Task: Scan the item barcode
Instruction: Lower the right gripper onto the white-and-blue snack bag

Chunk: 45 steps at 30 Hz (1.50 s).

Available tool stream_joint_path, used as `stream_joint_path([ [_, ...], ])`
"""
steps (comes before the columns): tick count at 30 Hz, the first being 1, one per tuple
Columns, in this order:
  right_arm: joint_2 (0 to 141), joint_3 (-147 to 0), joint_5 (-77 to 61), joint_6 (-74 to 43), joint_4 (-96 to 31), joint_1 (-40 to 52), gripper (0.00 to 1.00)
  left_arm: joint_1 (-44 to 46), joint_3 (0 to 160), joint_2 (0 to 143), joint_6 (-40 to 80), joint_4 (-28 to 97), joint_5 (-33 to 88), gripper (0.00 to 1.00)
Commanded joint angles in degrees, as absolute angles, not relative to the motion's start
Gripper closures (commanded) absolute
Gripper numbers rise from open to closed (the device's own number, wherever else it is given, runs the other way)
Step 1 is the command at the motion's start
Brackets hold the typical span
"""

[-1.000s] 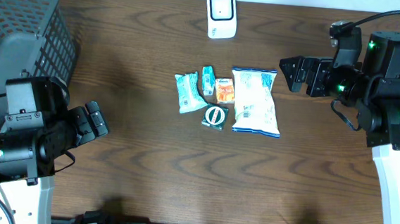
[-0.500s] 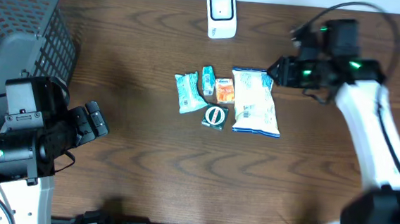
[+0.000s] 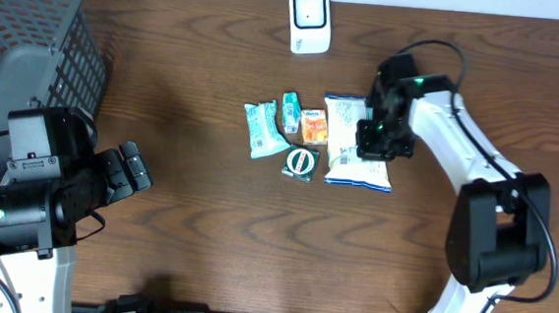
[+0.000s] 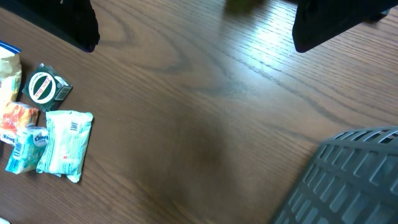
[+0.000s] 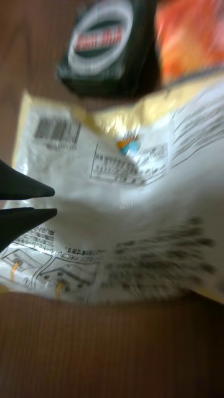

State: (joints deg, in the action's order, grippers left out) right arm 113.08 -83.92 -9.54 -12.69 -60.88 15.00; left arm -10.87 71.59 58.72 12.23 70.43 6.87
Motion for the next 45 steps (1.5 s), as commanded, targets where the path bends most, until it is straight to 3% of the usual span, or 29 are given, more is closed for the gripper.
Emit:
stream_joint_path([
  [1, 115.6, -83.0, -4.1, -15.2, -60.9, 16.8, 0.99, -11.2, 71.4, 58.7, 12.8, 70.5, 5.9, 0.02],
  [9, 116.9, -82.2, -3.0, -19.7, -63.0, 18.7, 0.99, -11.2, 71.4, 58.7, 12.8, 70.5, 5.9, 0.02],
  [17, 108.9, -92.1, -1.4, -19.0, -70.3, 17.0, 0.99, -11.2, 71.4, 58.7, 12.8, 70.5, 5.9, 0.03],
  [19, 106.6, -93.7, -1.4, -17.8, -67.5, 16.8, 0.98, -11.2, 71.4, 58.7, 12.8, 70.5, 5.9, 0.03],
  [21, 104.8, -93.8, -1.3, -16.1, -62.1, 16.8, 0.87, -11.2, 71.4, 58.7, 12.8, 70.5, 5.9, 0.02],
  [22, 104.5, -93.8, -0.8, -16.0, -60.1, 17.0, 0.86, -11.2, 71.4, 58.7, 12.8, 70.5, 5.9, 0.02],
  [28, 105.9, -92.2, 3.6, -16.0, -52.8, 17.7, 0.95, -11.2, 71.4, 58.7, 12.8, 70.5, 5.9, 0.02],
  [36, 112.7, -84.3, 9.8, -16.1, -41.9, 17.9, 0.92, -11.2, 71.4, 58.7, 12.8, 70.5, 5.9, 0.02],
  [45, 115.3, -85.2, 12.4, -14.9, -41.3, 17.2, 0.90, -11.2, 71.4, 58.7, 12.8, 70.5, 5.9, 0.02],
])
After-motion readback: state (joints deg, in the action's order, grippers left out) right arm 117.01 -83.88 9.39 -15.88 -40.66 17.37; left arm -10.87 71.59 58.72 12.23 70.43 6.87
